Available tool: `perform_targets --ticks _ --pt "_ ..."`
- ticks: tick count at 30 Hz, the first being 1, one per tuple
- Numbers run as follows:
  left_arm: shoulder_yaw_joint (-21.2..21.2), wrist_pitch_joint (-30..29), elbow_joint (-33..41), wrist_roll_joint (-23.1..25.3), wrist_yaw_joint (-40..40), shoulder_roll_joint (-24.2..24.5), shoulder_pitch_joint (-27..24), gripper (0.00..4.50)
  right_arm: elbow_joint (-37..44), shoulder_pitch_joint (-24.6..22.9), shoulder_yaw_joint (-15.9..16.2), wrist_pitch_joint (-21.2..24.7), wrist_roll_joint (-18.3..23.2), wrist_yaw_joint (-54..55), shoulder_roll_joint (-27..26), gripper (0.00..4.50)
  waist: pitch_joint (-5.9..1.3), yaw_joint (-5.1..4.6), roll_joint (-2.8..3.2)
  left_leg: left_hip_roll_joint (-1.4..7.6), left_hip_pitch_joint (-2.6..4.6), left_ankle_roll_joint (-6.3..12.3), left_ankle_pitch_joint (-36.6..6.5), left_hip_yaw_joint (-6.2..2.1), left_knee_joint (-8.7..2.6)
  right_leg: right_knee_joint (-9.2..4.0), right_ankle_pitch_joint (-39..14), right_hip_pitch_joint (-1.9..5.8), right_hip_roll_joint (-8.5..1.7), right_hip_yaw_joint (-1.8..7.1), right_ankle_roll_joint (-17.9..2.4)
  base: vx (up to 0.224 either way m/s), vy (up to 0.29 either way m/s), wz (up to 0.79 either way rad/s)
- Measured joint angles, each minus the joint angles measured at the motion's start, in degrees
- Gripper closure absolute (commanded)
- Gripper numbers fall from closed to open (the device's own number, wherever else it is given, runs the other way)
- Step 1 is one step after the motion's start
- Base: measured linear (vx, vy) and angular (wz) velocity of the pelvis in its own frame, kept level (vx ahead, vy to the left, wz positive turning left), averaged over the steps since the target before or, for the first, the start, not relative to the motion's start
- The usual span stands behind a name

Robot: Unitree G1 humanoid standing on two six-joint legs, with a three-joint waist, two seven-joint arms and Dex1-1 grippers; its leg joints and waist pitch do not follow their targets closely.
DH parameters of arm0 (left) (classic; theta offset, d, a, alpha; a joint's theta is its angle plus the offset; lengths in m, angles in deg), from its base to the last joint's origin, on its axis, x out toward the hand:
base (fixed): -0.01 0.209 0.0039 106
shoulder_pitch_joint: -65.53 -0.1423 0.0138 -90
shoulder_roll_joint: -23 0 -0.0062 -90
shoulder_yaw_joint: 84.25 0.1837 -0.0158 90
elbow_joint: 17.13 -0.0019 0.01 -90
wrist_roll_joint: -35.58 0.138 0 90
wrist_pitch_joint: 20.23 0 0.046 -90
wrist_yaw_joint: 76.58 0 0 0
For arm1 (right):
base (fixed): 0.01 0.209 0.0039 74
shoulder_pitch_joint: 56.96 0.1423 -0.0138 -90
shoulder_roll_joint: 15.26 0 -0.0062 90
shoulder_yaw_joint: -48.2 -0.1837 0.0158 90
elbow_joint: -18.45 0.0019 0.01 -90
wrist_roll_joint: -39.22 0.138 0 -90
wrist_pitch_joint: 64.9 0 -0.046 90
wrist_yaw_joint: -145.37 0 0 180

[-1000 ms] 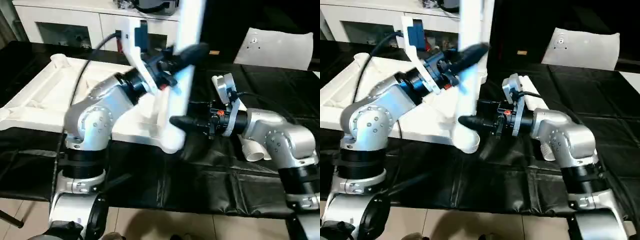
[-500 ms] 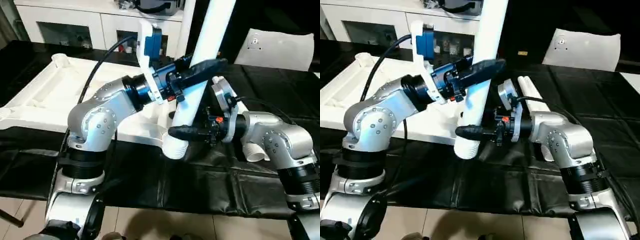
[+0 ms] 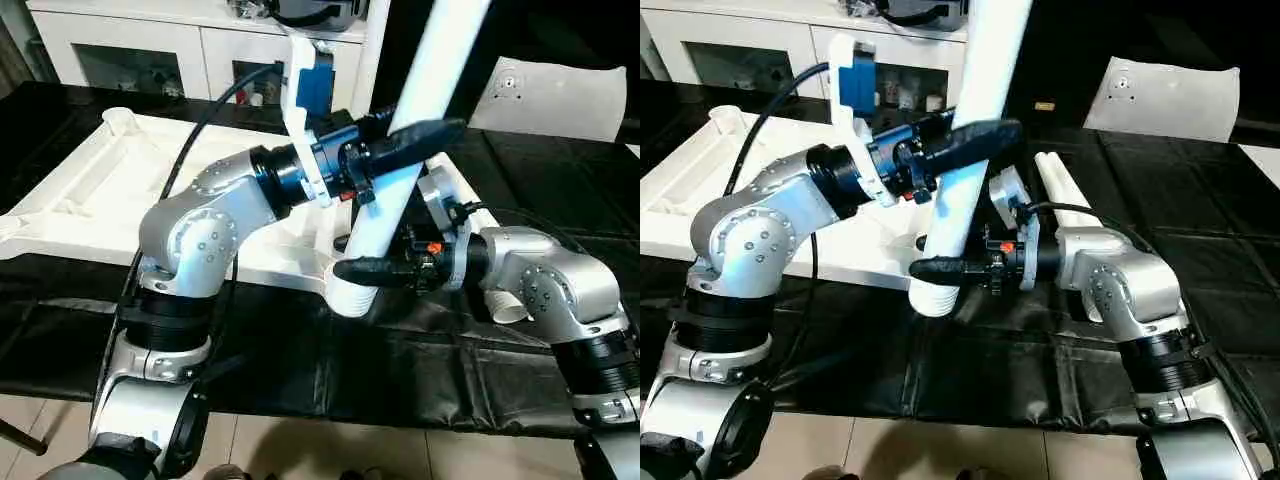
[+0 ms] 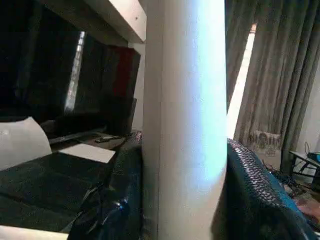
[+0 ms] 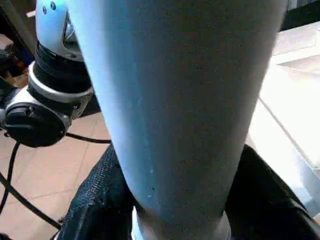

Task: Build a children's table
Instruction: Pick table leg

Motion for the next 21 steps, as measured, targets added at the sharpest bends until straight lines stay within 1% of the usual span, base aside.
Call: perform_targets --ticks 5,6,7,10,12,13,19,20,21 --pt "0.5 0.0 0.0 0.2 -0.5 0.2 0.0 2.75 0.0 -0.6 0.1 -1.1 -0.3 0.0 0.0 2.53 0.00 0.00 0.00 0.00 0.00 0.00 0.0 0.00 0.00 0.00 0.0 0.00 0.00 0.00 0.0 0.000 0.000 0.00" --pt "0.5 0.0 0.0 0.4 -0.5 0.2 0.0 2.75 0.0 -0.7 0.1 -1.4 -0.4 0.1 -0.1 1.97 0.00 0.00 0.00 0.00 0.00 0.00 0.0 0.00 0.00 0.00 0.0 -0.01 0.00 0.00 0.0 0.000 0.000 0.00" --pt "0.6 0.0 0.0 0.4 -0.6 0.2 0.0 2.75 0.0 -0.8 0.1 -1.4 -0.4 0.1 -0.1 1.84 0.00 0.00 0.00 0.00 0.00 0.00 0.0 0.00 0.00 0.00 0.0 -0.01 0.00 0.00 0.0 0.000 0.000 0.00" --pt "1.3 0.0 0.0 0.5 -1.4 0.4 0.0 2.75 0.0 -0.7 0.0 -0.4 0.0 0.2 -0.1 1.81 0.00 0.00 0.00 0.00 0.01 0.00 0.0 0.00 0.00 0.00 0.0 0.03 0.00 0.00 0.0 0.000 0.000 0.00" --pt "1.5 0.0 0.0 0.5 -1.7 0.6 0.0 2.75 0.0 -0.7 0.0 -0.1 0.3 0.1 -0.1 1.47 0.00 -0.01 0.00 0.00 0.01 -0.01 0.0 0.00 0.00 0.01 0.0 0.03 0.00 0.00 0.0 0.000 0.000 0.00" --pt "1.5 0.0 0.0 0.5 -1.8 0.7 0.0 2.75 0.0 -0.7 0.0 -0.1 0.3 0.1 -0.1 1.41 0.00 -0.03 0.01 0.00 0.02 -0.01 0.0 0.00 0.00 0.01 0.0 0.04 0.00 0.00 0.0 0.000 0.000 0.00" --pt "2.0 0.0 0.0 0.5 -2.4 1.0 0.0 2.75 0.0 -0.8 0.0 -0.2 0.6 -0.4 0.0 1.42 0.00 0.00 0.01 0.00 0.02 -0.01 0.0 -0.01 0.00 0.00 0.0 0.04 0.00 0.00 0.0 0.000 0.000 0.00" --pt "2.1 0.0 0.0 0.5 -2.5 1.0 0.0 2.75 0.1 -0.8 0.0 -0.2 0.8 -0.6 0.0 1.69 0.00 0.00 0.01 0.00 0.01 -0.01 0.0 -0.01 0.00 0.00 0.0 0.04 0.00 0.00 0.0 0.000 0.000 0.00" --pt "2.2 0.0 0.0 0.5 -2.6 1.1 0.0 2.75 0.1 -0.8 0.0 -0.2 0.9 -0.7 0.0 1.76 0.00 0.00 0.01 0.00 0.02 -0.01 0.0 -0.01 0.00 0.01 0.0 0.04 0.00 0.00 0.0 0.000 0.000 0.00"
